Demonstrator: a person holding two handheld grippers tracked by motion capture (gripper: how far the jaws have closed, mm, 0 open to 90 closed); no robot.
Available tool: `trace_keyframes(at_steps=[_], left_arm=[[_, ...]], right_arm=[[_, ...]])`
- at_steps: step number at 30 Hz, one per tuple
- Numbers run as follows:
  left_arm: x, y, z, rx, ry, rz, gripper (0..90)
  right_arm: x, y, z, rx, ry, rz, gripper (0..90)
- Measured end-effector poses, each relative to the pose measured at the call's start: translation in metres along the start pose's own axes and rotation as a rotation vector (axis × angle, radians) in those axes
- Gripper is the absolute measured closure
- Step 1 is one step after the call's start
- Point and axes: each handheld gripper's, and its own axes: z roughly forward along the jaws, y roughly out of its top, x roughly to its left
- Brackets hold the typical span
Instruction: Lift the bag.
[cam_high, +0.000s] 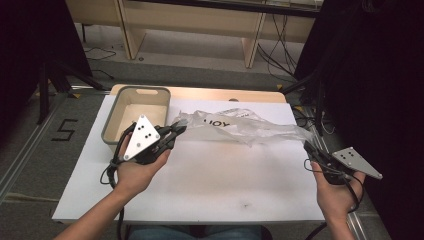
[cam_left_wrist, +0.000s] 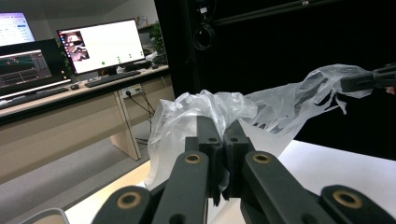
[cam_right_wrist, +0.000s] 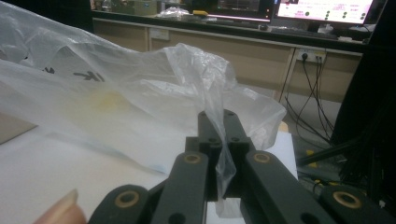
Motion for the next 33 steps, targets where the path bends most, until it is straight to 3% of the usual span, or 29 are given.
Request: trace_keyframes(at_steps=[19, 33], left_arm=[[-0.004, 0.012, 0.001, -0.041, -0.014, 0.007, 88.7], [0.005, 0.015, 0.005, -0.051, 0.015, -0.007, 88.7]], right_arm=[[-0.004, 0.003, -0.007, -0.029, -0.022, 0.020, 89.7], [-0.007, 0.018, -0.008, -0.096, -0.050, 0.019, 89.8]])
